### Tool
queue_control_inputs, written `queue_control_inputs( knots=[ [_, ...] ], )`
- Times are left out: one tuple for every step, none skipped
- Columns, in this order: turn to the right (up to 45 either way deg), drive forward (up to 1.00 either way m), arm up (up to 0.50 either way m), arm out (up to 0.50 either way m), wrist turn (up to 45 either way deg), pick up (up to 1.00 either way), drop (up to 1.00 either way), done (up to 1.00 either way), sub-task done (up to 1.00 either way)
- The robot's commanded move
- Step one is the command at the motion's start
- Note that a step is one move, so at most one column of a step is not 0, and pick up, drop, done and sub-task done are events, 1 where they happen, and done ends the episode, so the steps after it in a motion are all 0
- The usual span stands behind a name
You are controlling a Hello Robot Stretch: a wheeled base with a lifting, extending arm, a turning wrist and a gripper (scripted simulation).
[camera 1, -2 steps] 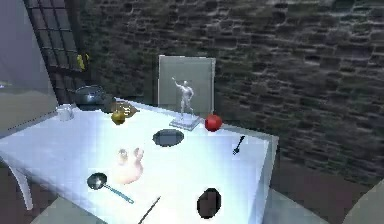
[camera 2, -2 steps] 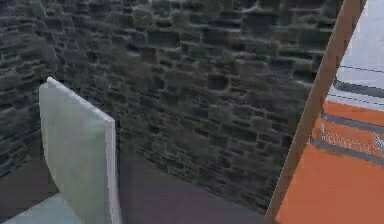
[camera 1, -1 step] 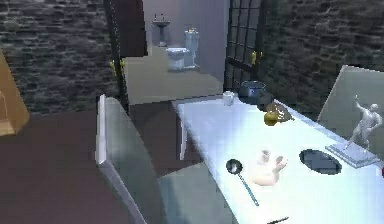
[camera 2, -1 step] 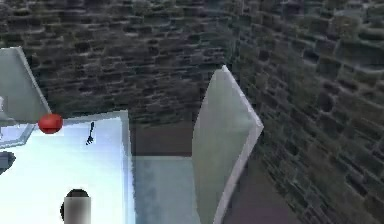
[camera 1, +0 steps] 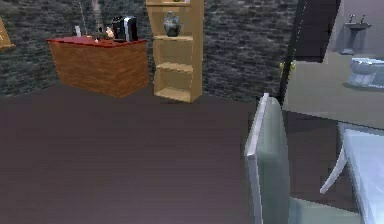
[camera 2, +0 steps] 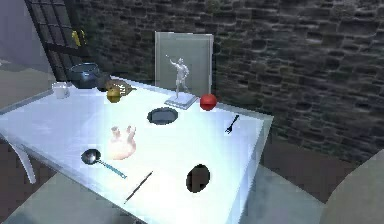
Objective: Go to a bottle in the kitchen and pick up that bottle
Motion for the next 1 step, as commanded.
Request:
queue_control_inputs(
  knots=[
    [-18.0,0.0,0.0,0.0,0.0,0.0,0.0,0.0,0.0]
  ],
)
